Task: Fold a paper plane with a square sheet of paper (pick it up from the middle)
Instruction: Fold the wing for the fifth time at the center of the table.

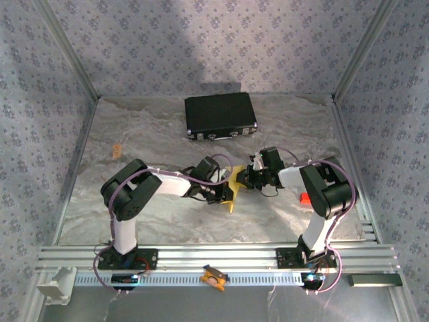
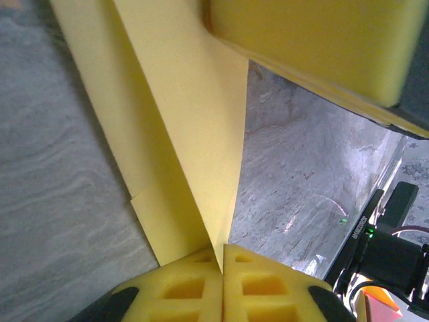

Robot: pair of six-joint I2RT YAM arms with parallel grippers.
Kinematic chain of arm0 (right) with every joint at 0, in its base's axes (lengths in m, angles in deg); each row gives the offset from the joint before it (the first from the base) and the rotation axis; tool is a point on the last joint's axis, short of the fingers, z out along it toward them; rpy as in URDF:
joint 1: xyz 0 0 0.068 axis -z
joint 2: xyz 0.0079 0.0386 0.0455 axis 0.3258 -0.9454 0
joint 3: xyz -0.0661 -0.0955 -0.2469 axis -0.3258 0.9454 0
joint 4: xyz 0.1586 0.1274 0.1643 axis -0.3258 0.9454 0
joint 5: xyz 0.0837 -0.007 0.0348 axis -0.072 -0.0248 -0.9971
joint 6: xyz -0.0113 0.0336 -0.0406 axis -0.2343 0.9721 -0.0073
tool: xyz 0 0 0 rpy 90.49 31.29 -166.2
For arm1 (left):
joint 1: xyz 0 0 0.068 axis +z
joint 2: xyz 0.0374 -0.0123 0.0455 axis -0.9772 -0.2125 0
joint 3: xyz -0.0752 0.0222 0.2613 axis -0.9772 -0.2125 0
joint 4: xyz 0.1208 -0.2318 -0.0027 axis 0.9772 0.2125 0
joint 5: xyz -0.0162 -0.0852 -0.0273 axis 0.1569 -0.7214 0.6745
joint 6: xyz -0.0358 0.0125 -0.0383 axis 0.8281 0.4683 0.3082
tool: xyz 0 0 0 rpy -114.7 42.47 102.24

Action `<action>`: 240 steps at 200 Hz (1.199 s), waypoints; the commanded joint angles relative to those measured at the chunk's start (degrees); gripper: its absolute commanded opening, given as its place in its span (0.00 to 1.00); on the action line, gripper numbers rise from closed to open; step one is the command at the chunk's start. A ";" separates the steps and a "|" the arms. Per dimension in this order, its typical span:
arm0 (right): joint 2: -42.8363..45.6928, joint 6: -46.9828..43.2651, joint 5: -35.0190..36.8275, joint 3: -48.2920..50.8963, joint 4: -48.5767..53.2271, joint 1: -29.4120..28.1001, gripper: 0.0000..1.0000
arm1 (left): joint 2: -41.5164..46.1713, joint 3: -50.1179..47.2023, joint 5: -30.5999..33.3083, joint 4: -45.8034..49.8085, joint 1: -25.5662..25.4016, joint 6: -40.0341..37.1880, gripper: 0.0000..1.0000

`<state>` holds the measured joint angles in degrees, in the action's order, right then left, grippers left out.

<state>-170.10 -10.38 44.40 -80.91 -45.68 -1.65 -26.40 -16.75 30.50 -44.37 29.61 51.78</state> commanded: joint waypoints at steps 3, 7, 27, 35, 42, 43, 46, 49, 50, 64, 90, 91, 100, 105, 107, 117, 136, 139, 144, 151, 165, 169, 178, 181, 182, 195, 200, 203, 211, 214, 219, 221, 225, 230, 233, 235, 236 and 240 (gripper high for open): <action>-2.93 -1.94 5.18 0.46 4.56 -1.94 0.11 | 1.01 -1.85 -1.65 5.13 -1.71 -0.56 0.12; -2.94 -2.05 5.22 0.34 4.60 -1.92 0.11 | 1.06 -1.75 -1.55 5.49 -1.63 -0.65 0.12; -2.87 -2.39 5.32 0.05 5.29 -1.87 0.11 | 1.95 -2.02 -1.00 6.27 -1.74 -0.67 0.13; -2.81 -2.50 5.42 0.05 5.38 -1.97 0.11 | 2.56 -2.65 -0.69 5.94 -1.81 -0.43 0.13; -2.77 -2.48 5.50 0.22 5.33 -1.92 0.11 | 2.94 -3.01 -0.89 5.31 -1.81 -0.31 0.10; -2.77 -2.45 5.49 0.18 5.36 -1.92 0.11 | 2.97 -3.07 -0.96 5.20 -1.85 -0.31 0.09; -2.76 -2.43 5.49 0.19 5.38 -1.92 0.11 | 3.07 -3.16 -1.22 4.87 -1.89 -0.31 0.07; -2.87 -2.42 5.56 0.21 5.38 -1.92 0.11 | 3.08 -3.21 -1.52 4.69 -1.92 -0.31 0.05; -2.86 -2.42 5.57 0.22 5.38 -1.92 0.11 | 3.13 -3.26 -1.54 4.67 -1.91 -0.31 0.05; -3.11 -2.32 5.43 -0.08 5.21 -1.92 0.11 | 3.32 -3.04 -1.73 4.92 -1.90 -0.48 0.04; -3.12 -2.31 5.57 -0.30 5.29 -2.27 0.11 | 2.57 -3.21 -2.33 4.00 -2.08 -0.57 0.00; -3.12 -2.32 5.57 -0.30 5.25 -2.23 0.11 | 2.52 -3.17 -2.39 3.93 -2.07 -0.57 0.00; -3.20 -2.32 5.57 -0.25 5.29 -2.34 0.11 | 2.24 -3.19 -2.74 3.52 -2.22 -0.24 0.00; -3.29 -2.24 5.58 -0.13 5.30 -2.31 0.11 | 2.08 -3.21 -2.87 3.38 -2.31 -0.14 0.00; -3.33 -2.24 5.58 -0.13 5.27 -2.39 0.11 | 2.04 -3.21 -2.83 3.41 -2.35 -0.14 0.00; -3.42 -2.24 5.66 -0.15 5.21 -2.45 0.11 | 1.86 -3.14 -2.76 3.94 -2.49 -0.18 0.02; -3.23 -2.07 5.91 -0.12 5.12 -2.54 0.11 | 1.94 -3.62 -1.95 4.83 -2.51 -0.31 0.10; -3.21 -2.06 5.93 -0.08 5.16 -2.60 0.11 | 2.02 -3.75 -1.79 4.83 -2.52 -0.23 0.11; -3.20 -2.09 6.02 -0.17 5.33 -2.62 0.11 | 2.19 -3.95 -1.67 4.83 -2.57 -0.14 0.14; -3.21 -2.23 6.06 -0.25 5.70 -2.71 0.11 | 2.43 -4.26 -1.49 4.68 -2.51 0.00 0.15; -3.29 -2.57 6.07 -0.44 6.21 -2.80 0.09 | 3.03 -4.69 -1.48 4.22 -2.60 0.31 0.14; -3.23 -2.59 6.25 -0.48 6.38 -2.80 0.09 | 3.20 -4.93 -1.54 3.96 -2.68 0.31 0.09; -2.97 -2.68 6.91 -0.48 7.05 -2.81 0.09 | 3.51 -5.34 -1.73 3.36 -2.82 0.39 0.00; -2.90 -2.74 7.11 -0.59 7.22 -2.80 0.09 | 3.52 -5.37 -1.73 3.26 -2.81 0.39 0.00; -2.88 -2.71 7.18 -0.58 7.27 -2.80 0.09 | 3.57 -5.39 -1.73 3.25 -2.79 0.39 0.00; -2.85 -3.09 7.29 -0.95 8.07 -2.88 0.09 | 3.53 -5.56 -1.97 3.25 -2.88 0.31 0.00; -2.86 -3.24 7.33 -1.05 8.31 -2.95 0.09 | 3.44 -5.63 -2.00 3.33 -2.86 0.31 0.00; -2.81 -3.29 7.32 -1.08 8.40 -2.93 0.09 | 3.42 -5.66 -2.00 3.46 -2.86 0.31 0.00; -2.64 -3.38 7.63 -1.13 8.72 -3.04 0.09 | 3.35 -5.93 -1.80 3.43 -2.86 0.34 0.00; -2.59 -3.36 7.77 -1.15 8.84 -3.03 0.09 | 3.31 -6.01 -1.82 3.35 -2.86 0.39 0.00; -2.53 -3.33 8.06 -1.21 9.11 -3.06 0.09 | 3.23 -6.09 -1.85 3.36 -2.86 0.40 0.02; -2.57 -3.37 8.15 -1.28 9.17 -3.09 0.09 | 3.25 -6.11 -1.89 3.34 -2.90 0.42 0.03; -2.45 -3.38 8.29 -1.31 9.44 -3.12 0.09 | 3.34 -6.16 -1.95 3.38 -2.87 0.46 0.05; -2.43 -3.38 8.33 -1.43 9.59 -3.15 0.09 | 3.50 -6.36 -1.85 3.21 -2.90 0.53 0.07; -2.47 -3.38 8.47 -1.44 9.60 -3.22 0.09 | 3.66 -6.44 -1.75 3.10 -2.98 0.61 0.08; -2.49 -3.38 8.48 -1.45 9.58 -3.21 0.09 | 3.80 -6.50 -1.67 3.04 -2.96 0.65 0.10; -2.50 -3.38 8.48 -1.45 9.59 -3.23 0.09 | 3.88 -6.57 -1.66 3.01 -2.95 0.70 0.10; -2.50 -3.38 8.60 -1.49 9.63 -3.23 0.09 | 4.22 -6.77 -1.42 2.99 -2.95 0.81 0.12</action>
<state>-169.86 -12.06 47.09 -82.94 -41.22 -2.90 -23.58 -21.10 30.45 -45.51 27.84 52.20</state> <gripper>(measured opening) 0.088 0.070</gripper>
